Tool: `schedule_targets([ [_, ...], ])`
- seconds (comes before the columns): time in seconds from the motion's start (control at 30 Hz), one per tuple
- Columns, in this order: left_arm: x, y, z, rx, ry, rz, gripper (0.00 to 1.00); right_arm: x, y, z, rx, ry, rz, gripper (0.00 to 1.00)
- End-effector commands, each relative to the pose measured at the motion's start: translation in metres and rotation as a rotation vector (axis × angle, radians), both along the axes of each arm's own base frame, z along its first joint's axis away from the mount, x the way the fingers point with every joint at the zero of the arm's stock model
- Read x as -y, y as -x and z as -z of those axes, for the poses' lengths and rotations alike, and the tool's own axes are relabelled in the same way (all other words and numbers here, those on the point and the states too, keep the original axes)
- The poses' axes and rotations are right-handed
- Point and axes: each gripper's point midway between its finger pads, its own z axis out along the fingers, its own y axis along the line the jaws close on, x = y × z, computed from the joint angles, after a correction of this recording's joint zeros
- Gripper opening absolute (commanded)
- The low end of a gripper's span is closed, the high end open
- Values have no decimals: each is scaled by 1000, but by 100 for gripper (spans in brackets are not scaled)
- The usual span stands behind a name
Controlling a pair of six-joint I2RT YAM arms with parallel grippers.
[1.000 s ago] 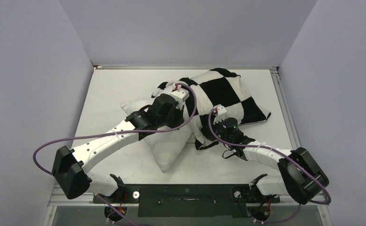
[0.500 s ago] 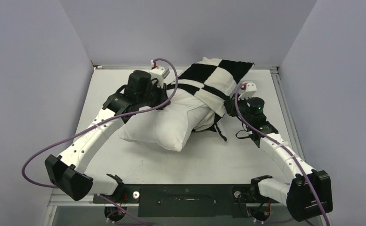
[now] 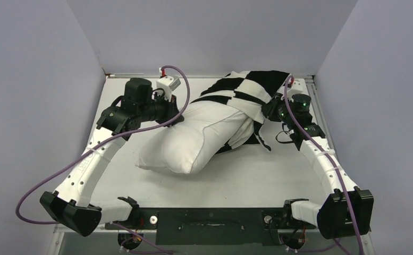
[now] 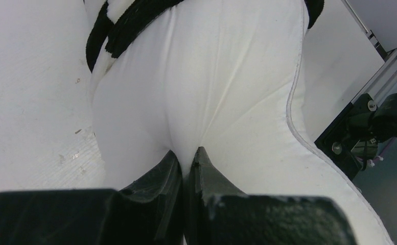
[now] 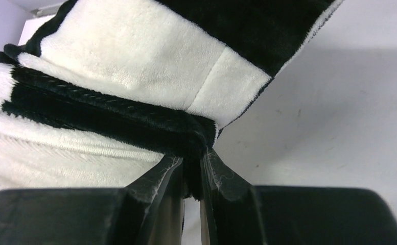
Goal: Remove the pillowcase from the pillow
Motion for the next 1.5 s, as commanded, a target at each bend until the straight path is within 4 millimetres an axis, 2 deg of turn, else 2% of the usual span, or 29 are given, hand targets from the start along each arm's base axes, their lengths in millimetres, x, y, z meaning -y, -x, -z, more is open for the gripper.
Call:
schedule_targets([
  [0.0, -23, 30, -14, 96, -12, 37, 0, 59, -13, -15, 57, 32, 231, 5],
  [0.1, 4, 53, 12, 47, 9, 119, 0, 41, 2, -8, 49, 4, 145, 6],
  [0.23, 41, 80, 41, -10, 56, 194, 1, 23, 27, 2, 28, 6, 72, 14],
  [0.33, 61, 89, 50, -42, 126, 213, 13, 18, 48, 9, 8, 28, 52, 22],
  [0.4, 66, 89, 46, -53, 177, 197, 27, 18, 59, 12, 2, 60, 46, 33],
  [0.47, 66, 86, 35, -33, 210, 175, 51, 19, 69, 8, 20, 101, 45, 47],
  [0.53, 62, 80, 20, 2, 225, 140, 70, 23, 77, -1, 53, 136, 62, 59],
  [0.6, 57, 73, 3, 29, 241, 105, 79, 27, 83, -14, 90, 159, 77, 71],
  [0.7, 43, 56, -19, 40, 302, 41, 81, 30, 86, -27, 106, 191, 73, 83],
  [0.73, 33, 46, -25, 40, 330, -4, 81, 30, 87, -30, 111, 200, 65, 86],
  [0.83, 9, 22, -24, 10, 383, -108, 82, 26, 87, -42, 134, 214, 34, 93],
  [0.93, -3, 3, -3, -55, 388, -176, 82, 19, 84, -52, 148, 222, -16, 98],
  [1.0, 1, -2, 9, -102, 414, -164, 82, 12, 81, -58, 152, 224, -55, 99],
  [1.1, 13, 1, 25, -189, 470, -122, 82, 0, 75, -69, 164, 224, -119, 100],
  [1.23, 18, 5, 57, -279, 485, -129, 85, -21, 64, -83, 177, 228, -215, 100],
  [1.47, 18, 15, 113, -379, 475, -173, 86, -70, 43, -85, 167, 224, -378, 95],
])
